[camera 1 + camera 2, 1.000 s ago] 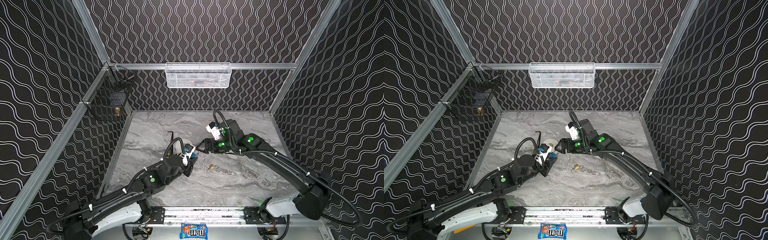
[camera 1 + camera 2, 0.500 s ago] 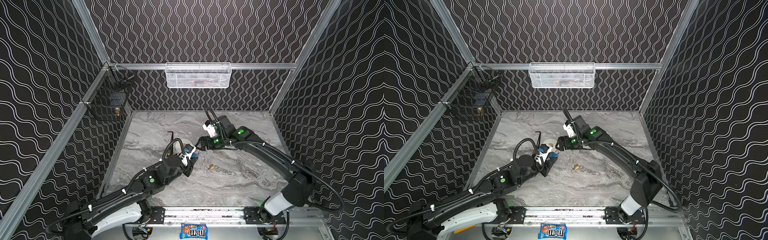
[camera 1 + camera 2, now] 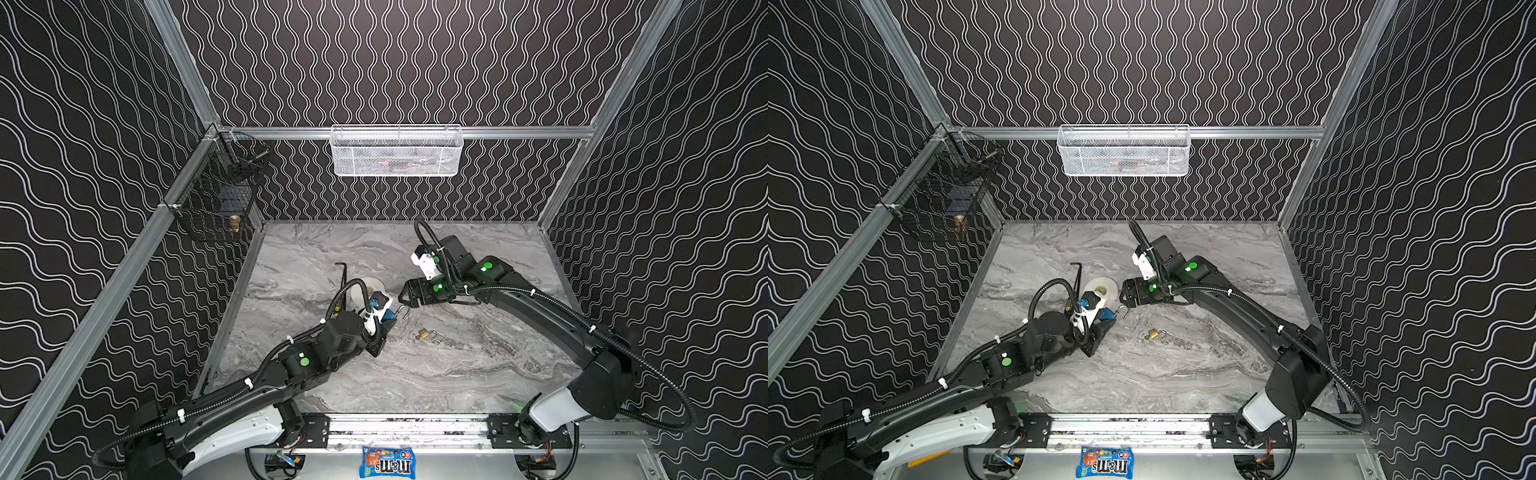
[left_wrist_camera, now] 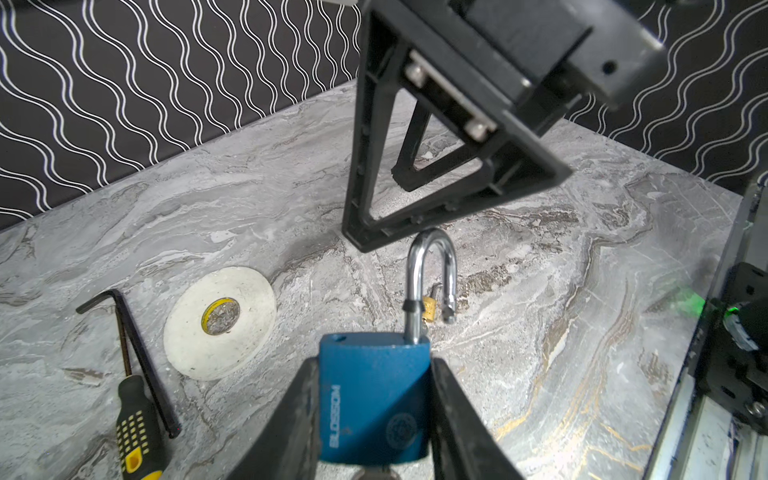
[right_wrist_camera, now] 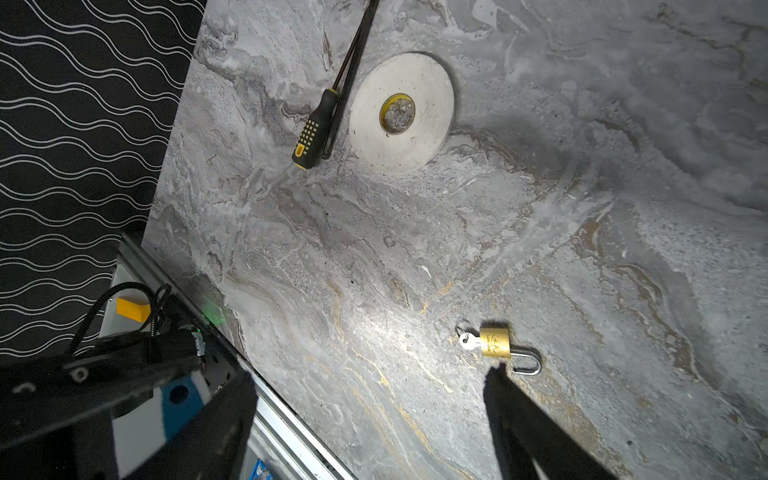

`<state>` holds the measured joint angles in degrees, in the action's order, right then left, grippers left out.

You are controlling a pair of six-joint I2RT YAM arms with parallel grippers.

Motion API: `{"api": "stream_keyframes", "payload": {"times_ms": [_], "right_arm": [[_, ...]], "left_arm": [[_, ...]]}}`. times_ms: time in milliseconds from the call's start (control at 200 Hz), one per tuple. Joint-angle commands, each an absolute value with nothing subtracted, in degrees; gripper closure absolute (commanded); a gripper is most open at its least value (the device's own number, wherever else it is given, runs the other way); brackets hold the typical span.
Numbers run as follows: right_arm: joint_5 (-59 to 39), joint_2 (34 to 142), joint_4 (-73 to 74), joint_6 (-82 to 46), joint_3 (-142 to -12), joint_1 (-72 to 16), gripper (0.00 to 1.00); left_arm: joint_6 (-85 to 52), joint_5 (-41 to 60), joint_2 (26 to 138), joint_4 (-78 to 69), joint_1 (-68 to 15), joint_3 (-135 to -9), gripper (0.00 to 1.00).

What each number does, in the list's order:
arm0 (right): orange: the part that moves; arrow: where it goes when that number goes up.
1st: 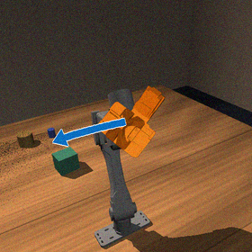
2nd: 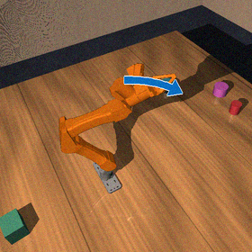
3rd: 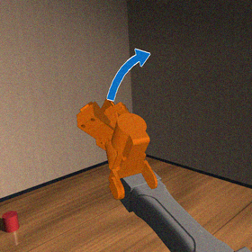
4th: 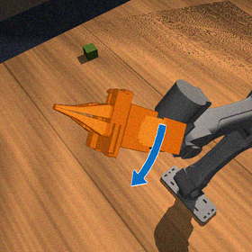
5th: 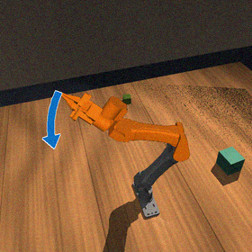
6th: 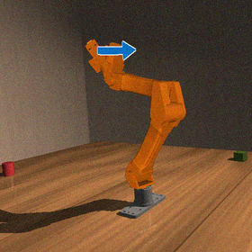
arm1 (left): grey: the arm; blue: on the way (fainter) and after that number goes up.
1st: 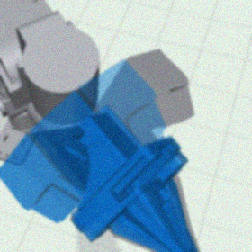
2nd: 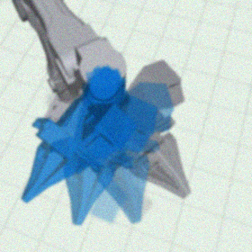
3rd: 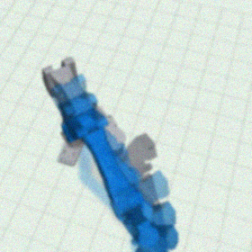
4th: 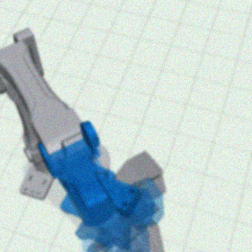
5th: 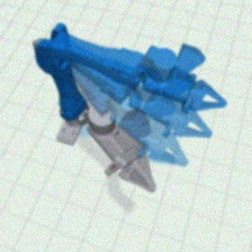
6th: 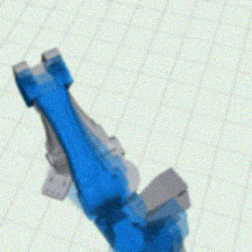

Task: Unlock with the key
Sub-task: 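Open the right gripper and draw it back while the left holds the padlock, then lower the opened blue padlock toward the table with the left gripper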

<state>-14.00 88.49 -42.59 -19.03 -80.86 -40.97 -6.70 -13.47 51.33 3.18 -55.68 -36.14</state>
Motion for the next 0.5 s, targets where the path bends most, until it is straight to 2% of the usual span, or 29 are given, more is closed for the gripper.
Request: {"api": "stream_keyframes", "payload": {"times_ms": [0,210,490], "right_arm": [[-16.2,86.4,-45.1,-17.7,-79.2,-41.1,0.13],[-21.4,82.0,-40.0,-19.7,-74.5,-40.2,0.13],[-23.8,78.7,-37.4,-21.5,-70.4,-38.3,0.13]], "left_arm": [[-5.6,-15.0,51.1,-3.0,-55.5,-36.2,1.0],[-5.5,-14.8,52.1,-3.9,-55.5,-36.1,1.0],[-4.9,-13.0,53.5,-3.7,-55.5,-36.9,1.0]]}}
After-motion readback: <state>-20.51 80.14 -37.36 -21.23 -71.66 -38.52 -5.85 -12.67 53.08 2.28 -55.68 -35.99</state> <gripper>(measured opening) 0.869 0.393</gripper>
